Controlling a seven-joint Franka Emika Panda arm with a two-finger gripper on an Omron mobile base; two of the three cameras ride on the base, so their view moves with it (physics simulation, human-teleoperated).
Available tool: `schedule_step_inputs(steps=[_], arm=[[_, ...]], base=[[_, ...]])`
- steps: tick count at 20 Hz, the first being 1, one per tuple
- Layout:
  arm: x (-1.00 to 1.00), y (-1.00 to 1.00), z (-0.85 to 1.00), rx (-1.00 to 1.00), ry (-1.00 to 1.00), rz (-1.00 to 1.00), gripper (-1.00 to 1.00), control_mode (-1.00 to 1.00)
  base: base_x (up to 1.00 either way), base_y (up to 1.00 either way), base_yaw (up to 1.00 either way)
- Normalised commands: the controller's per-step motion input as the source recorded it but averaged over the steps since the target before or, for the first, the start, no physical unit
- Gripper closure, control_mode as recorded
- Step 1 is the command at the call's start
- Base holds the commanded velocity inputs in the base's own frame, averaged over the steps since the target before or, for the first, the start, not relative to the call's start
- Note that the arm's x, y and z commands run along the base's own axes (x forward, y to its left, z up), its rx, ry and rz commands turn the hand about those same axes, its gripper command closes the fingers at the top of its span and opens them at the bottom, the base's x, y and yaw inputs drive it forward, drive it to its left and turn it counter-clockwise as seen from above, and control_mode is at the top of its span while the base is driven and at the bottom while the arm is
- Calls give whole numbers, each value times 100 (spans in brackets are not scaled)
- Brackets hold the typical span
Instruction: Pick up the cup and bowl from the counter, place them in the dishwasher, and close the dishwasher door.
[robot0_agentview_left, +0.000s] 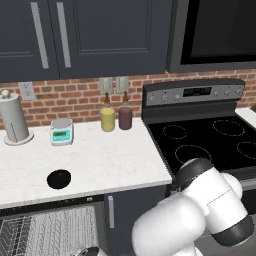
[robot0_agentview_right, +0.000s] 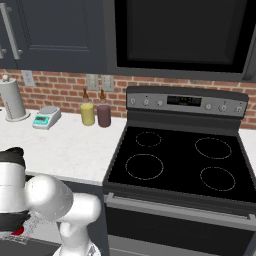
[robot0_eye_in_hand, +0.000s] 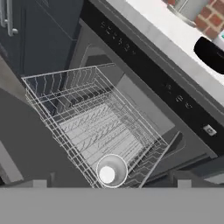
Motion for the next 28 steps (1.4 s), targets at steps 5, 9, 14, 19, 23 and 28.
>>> schedule_step_inputs(steps=[5, 9, 14, 19, 23, 28], arm=[[-2, -12, 100, -5, -25, 0, -100, -100], [0, -28, 95, 0, -14, 0, -100, -100], [1, -14, 78, 1, 0, -2, -100, -100], [14, -18, 60, 2, 19, -2, -100, -100], [19, -11, 21, 3, 28, 0, -100, -100], [29, 0, 0, 0, 22, 0, -100, -100]], base=[[0, 0, 0], [0, 0, 0], [0, 0, 0], [0, 0, 0], [0, 0, 0], [0, 0, 0]])
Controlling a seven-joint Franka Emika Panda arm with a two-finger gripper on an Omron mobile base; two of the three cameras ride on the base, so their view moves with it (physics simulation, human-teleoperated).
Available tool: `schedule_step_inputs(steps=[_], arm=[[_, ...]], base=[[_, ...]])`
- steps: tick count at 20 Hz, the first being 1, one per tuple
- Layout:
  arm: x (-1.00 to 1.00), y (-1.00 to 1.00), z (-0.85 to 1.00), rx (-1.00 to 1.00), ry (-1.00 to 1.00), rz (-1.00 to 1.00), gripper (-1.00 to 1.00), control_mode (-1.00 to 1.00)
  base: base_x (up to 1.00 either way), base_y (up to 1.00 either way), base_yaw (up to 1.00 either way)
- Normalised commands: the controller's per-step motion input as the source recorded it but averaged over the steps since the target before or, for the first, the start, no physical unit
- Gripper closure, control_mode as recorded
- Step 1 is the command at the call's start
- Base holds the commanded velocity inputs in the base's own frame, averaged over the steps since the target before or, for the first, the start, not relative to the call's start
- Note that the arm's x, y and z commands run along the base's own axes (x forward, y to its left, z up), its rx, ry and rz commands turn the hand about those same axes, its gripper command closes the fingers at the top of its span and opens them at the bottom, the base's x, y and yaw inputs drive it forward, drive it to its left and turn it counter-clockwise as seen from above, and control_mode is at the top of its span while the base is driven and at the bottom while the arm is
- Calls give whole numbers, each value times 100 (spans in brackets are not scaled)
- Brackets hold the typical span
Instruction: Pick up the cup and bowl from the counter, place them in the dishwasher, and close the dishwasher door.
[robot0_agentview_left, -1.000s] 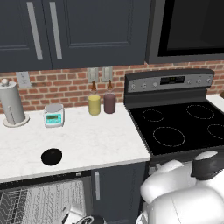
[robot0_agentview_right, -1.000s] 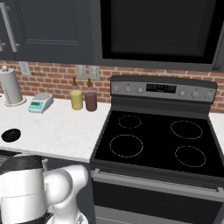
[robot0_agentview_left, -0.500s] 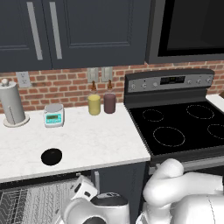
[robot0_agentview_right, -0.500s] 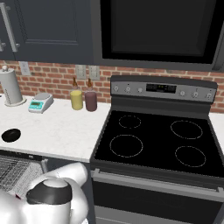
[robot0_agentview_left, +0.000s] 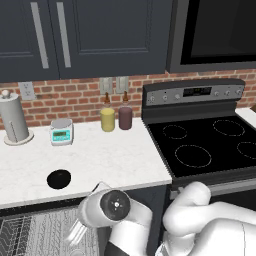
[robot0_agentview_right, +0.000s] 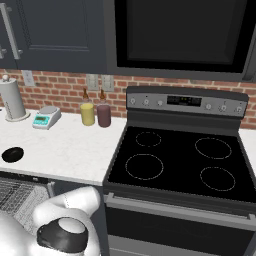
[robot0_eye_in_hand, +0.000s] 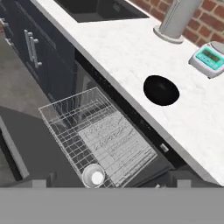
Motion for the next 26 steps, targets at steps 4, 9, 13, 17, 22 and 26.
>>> schedule_step_inputs(steps=[4, 9, 13, 17, 22, 26], arm=[[46, 0, 0, 0, 11, 0, -100, -100], [42, 0, 0, -1, 17, 0, -100, -100], [33, 2, 0, -4, 18, 0, -100, -100], [25, 12, 0, -8, 11, -2, -100, -100], [20, 21, 0, -10, 9, -8, -100, -100], [19, 31, 0, -13, 10, -12, -100, -100]], base=[[0, 0, 0], [0, 0, 0], [0, 0, 0], [0, 0, 0], [0, 0, 0], [0, 0, 0]])
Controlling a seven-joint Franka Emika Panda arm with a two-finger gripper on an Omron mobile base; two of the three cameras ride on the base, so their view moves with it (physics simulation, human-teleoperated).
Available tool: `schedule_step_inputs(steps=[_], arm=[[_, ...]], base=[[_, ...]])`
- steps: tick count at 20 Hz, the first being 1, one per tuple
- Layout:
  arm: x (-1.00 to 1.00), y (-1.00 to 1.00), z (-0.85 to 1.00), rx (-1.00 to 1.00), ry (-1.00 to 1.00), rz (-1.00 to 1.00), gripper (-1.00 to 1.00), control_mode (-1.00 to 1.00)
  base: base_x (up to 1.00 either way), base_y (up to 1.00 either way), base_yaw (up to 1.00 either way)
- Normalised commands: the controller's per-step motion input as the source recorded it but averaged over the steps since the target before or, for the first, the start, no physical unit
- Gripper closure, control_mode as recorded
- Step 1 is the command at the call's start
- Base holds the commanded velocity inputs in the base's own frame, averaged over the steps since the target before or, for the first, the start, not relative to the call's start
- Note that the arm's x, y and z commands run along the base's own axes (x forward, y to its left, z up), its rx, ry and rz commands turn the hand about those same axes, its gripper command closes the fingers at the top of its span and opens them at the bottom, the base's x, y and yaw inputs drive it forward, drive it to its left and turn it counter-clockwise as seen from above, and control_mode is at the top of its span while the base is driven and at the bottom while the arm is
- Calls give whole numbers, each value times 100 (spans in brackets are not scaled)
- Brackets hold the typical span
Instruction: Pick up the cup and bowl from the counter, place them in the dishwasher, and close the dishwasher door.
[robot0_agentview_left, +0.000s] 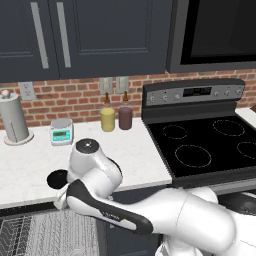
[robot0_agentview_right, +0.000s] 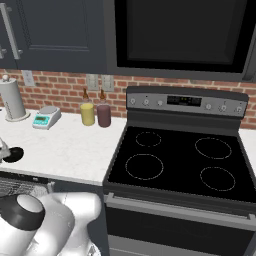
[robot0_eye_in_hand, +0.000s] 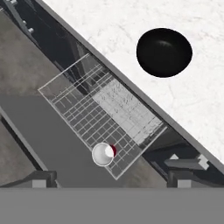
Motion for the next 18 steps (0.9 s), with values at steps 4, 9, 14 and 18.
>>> schedule_step_inputs(steps=[4, 9, 14, 18], arm=[[26, 16, 0, -11, 11, -6, -100, -100], [29, 1, -2, -6, 5, 0, -100, -100], [23, 1, -16, -4, 0, 0, -100, -100], [21, 9, -21, -2, 0, 0, -100, -100]], base=[[0, 0, 0], [0, 0, 0], [0, 0, 0], [0, 0, 0]])
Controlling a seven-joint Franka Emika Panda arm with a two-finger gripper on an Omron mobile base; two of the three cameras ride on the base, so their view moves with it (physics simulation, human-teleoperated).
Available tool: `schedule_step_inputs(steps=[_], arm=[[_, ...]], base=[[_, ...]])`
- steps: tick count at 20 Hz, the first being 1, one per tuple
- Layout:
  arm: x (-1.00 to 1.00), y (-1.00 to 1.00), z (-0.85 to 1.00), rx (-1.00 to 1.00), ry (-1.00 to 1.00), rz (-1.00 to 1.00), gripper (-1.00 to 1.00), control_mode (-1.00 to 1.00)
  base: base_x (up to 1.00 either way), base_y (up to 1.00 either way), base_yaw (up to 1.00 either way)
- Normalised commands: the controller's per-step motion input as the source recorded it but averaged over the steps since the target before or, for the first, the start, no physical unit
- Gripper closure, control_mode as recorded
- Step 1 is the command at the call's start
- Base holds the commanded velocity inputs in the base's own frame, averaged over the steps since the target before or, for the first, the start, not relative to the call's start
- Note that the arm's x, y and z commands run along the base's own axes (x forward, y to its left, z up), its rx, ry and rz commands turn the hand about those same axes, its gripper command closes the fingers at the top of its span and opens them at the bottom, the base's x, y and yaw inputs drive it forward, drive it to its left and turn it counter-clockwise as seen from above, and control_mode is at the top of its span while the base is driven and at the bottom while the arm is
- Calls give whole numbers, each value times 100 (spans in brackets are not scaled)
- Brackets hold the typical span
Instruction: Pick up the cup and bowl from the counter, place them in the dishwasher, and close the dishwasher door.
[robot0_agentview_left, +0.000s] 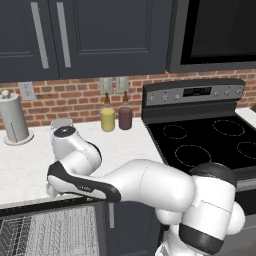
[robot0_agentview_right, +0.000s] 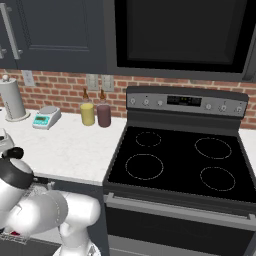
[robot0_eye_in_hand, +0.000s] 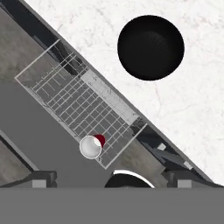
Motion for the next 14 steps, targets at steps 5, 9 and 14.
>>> schedule_step_inputs(steps=[5, 9, 14], arm=[[18, 22, -20, -1, 0, 0, -100, -100], [25, 39, -15, -3, 0, 0, -100, -100], [25, 24, -19, -1, 0, -2, -100, -100]], base=[[0, 0, 0], [0, 0, 0], [0, 0, 0]])
